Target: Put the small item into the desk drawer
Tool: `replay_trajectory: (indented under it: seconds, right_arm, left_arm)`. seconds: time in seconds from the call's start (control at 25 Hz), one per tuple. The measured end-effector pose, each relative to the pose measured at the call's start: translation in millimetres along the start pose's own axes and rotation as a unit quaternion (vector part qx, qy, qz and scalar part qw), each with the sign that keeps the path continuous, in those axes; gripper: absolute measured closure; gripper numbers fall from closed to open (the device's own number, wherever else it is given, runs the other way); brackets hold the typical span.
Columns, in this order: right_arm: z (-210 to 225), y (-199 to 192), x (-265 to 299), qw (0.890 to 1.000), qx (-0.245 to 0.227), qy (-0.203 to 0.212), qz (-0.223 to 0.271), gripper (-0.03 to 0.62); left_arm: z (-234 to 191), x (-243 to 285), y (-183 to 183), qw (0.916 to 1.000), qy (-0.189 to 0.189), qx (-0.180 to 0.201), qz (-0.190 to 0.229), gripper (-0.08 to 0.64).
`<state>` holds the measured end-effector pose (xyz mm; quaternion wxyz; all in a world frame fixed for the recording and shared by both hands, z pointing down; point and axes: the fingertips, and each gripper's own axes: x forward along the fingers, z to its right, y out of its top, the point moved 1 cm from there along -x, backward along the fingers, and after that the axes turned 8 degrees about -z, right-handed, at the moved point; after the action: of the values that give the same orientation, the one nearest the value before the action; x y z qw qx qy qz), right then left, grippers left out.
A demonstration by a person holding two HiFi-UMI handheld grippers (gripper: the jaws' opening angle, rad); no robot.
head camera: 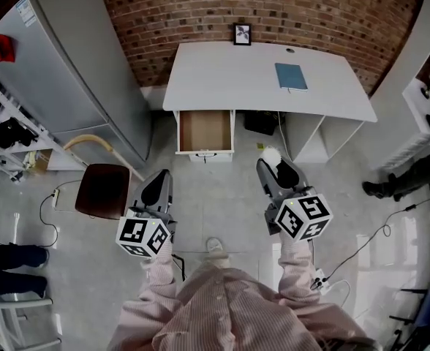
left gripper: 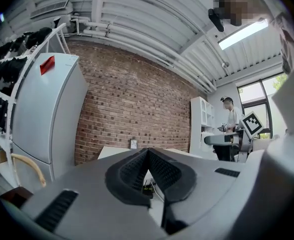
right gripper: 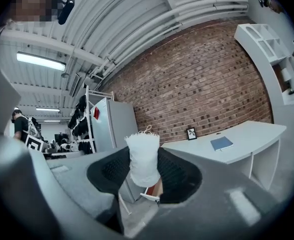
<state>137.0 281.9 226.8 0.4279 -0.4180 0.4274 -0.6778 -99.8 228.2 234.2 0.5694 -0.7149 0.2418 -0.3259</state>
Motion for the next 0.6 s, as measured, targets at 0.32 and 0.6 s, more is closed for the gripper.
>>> replay_trajectory:
  seconds: [0.32, 0.6]
  right_arm:
    - [18.8, 1.8, 65.4, 1.000, 0.008, -0.001, -0.018, 0.428]
    - [27.2, -4.7, 101.7, 0.999, 0.019, 0.000, -0.027, 0.428]
  left_arm:
    - [-43.7, 47.9, 6.0, 1.0000, 0.000, -0.007, -0.002, 0.560]
    - [-73.0, 62.9, -1.8, 0.9998, 0.013, -0.011, -0.009, 0.560]
